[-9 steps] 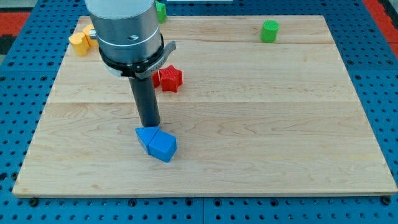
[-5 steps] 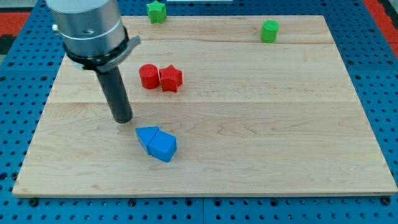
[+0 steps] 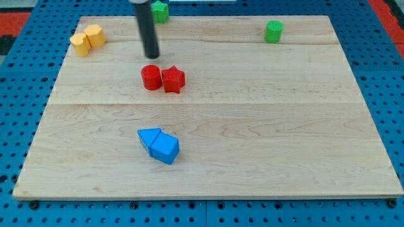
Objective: Push the green circle towards center
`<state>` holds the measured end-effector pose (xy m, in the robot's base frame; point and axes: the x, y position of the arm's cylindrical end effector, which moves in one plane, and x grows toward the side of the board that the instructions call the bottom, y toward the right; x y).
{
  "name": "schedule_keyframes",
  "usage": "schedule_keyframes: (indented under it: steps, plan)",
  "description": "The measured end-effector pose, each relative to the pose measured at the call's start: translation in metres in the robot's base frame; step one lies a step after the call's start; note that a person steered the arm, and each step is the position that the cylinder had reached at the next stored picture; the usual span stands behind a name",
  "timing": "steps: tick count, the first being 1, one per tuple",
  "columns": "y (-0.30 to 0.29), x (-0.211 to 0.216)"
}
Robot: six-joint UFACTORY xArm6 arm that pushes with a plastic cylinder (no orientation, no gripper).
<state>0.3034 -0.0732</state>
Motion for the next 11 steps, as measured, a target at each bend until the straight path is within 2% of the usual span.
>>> schedule_keyframes:
  steps: [1, 2, 3, 4, 5, 6, 7, 8, 10, 11]
  plan:
    - [0.116, -0.045]
    - [0.192, -0.086]
    - [0.266, -0.066]
    - [0.256, 0.016]
    - [0.283, -0.013]
    - [0.282, -0.069]
    - [0.242, -0.048]
    - [0.215, 0.003]
    - [0.226, -0.056]
    - [0.216, -0.053]
